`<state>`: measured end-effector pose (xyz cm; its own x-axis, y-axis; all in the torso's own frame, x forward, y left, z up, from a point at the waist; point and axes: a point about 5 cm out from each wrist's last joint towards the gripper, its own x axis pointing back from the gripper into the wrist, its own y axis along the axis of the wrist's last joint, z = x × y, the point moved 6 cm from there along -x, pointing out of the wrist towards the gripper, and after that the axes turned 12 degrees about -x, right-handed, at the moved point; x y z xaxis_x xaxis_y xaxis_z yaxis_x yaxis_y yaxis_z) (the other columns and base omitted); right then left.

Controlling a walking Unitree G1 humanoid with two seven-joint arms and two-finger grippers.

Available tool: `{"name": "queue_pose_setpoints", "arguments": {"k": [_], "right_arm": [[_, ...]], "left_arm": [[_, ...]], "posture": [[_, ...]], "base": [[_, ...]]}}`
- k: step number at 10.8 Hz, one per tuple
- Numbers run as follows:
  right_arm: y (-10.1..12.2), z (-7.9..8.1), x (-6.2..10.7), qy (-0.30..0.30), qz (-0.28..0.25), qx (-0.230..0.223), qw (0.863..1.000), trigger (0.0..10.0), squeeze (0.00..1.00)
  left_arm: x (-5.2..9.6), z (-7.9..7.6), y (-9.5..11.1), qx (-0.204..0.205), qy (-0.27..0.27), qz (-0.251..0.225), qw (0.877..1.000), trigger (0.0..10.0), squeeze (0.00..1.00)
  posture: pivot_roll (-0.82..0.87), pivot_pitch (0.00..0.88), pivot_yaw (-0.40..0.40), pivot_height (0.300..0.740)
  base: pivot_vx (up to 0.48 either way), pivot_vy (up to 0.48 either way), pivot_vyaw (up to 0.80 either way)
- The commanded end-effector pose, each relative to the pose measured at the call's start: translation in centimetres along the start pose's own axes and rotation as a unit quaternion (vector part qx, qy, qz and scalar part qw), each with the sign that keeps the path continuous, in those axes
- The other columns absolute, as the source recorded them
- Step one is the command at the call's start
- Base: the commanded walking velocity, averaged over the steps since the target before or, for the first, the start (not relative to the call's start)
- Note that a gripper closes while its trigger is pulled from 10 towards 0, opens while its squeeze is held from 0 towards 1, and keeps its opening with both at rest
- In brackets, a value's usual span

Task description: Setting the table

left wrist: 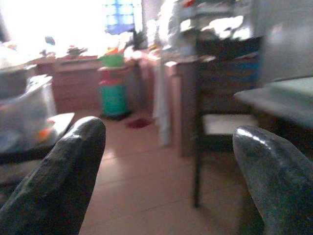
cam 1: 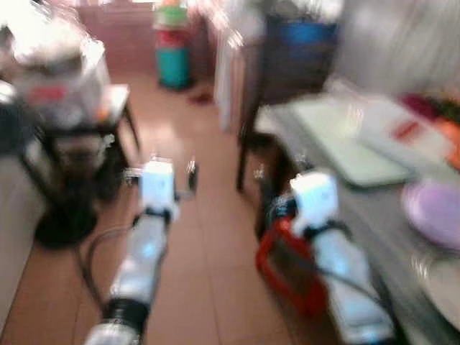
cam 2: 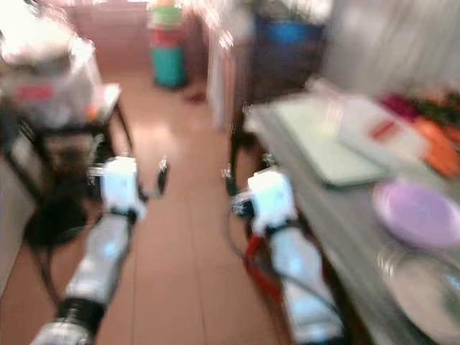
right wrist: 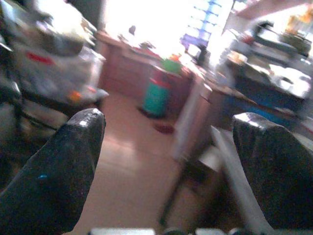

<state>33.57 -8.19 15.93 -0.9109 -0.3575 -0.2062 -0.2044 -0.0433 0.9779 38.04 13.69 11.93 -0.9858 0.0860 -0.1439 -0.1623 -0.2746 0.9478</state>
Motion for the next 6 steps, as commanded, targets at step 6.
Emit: {"name": "queue_pose_setpoints", "arguments": {"k": [6], "right_arm": [[0.50, -0.71, -0.11, -0.009, -0.008, 0.001, 1.000, 10.0, 0.00]], "left_arm": [[-0.26, -0.16, 0.35, 0.004, -0.003, -0.003, 1.000, 10.0, 0.00]], "posture": [[0.01, 0.000, 0.008, 0.740]], "base": [[0.000, 0.258, 0.33]]}}
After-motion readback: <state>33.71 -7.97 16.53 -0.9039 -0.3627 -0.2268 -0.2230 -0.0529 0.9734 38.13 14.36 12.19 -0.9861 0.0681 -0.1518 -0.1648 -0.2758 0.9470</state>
